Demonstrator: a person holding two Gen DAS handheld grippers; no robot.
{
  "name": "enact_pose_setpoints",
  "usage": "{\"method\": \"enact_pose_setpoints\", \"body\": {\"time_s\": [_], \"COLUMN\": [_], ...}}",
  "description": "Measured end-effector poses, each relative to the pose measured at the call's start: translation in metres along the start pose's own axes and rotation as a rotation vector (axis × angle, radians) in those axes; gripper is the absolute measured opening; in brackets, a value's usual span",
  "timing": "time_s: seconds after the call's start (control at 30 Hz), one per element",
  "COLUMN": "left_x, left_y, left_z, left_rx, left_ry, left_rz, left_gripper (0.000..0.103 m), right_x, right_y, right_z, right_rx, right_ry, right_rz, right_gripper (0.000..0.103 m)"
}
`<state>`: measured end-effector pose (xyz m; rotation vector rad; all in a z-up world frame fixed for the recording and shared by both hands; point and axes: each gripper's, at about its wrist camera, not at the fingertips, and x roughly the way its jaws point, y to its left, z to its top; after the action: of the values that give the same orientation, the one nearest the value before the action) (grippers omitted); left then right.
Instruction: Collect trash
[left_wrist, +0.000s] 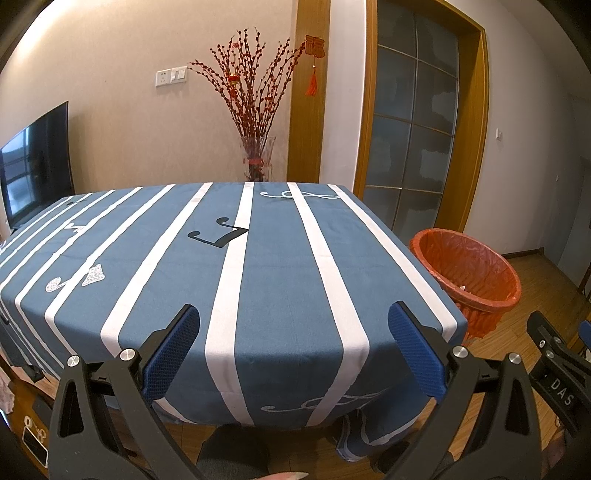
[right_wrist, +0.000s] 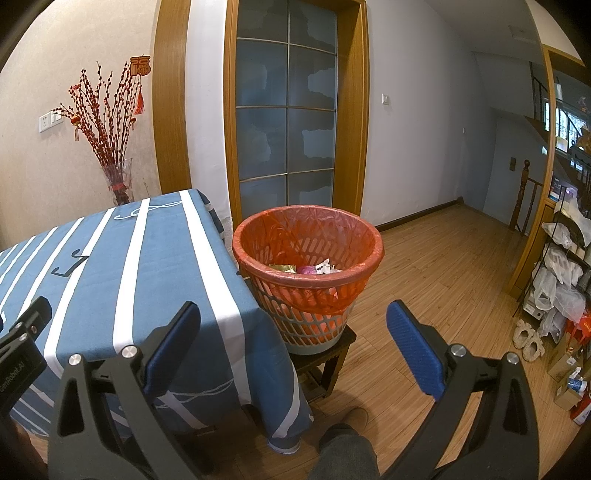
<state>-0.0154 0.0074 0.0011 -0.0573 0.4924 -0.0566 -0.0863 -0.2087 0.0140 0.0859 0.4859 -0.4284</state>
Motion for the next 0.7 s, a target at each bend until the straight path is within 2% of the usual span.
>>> {"method": "enact_pose_setpoints", "body": {"time_s": [0.7], "left_x": [0.0019], "left_y": [-0.0007], "left_z": [0.0008], "left_rx": [0.0], "left_ry": [0.006], "left_rz": [-0.001], "left_gripper": [0.1], "right_x": [0.0], "right_y": [0.0001], "right_z": [0.0011], "right_rx": [0.0], "right_ry": [0.002], "right_rz": [0.0], "right_gripper": [0.099]}}
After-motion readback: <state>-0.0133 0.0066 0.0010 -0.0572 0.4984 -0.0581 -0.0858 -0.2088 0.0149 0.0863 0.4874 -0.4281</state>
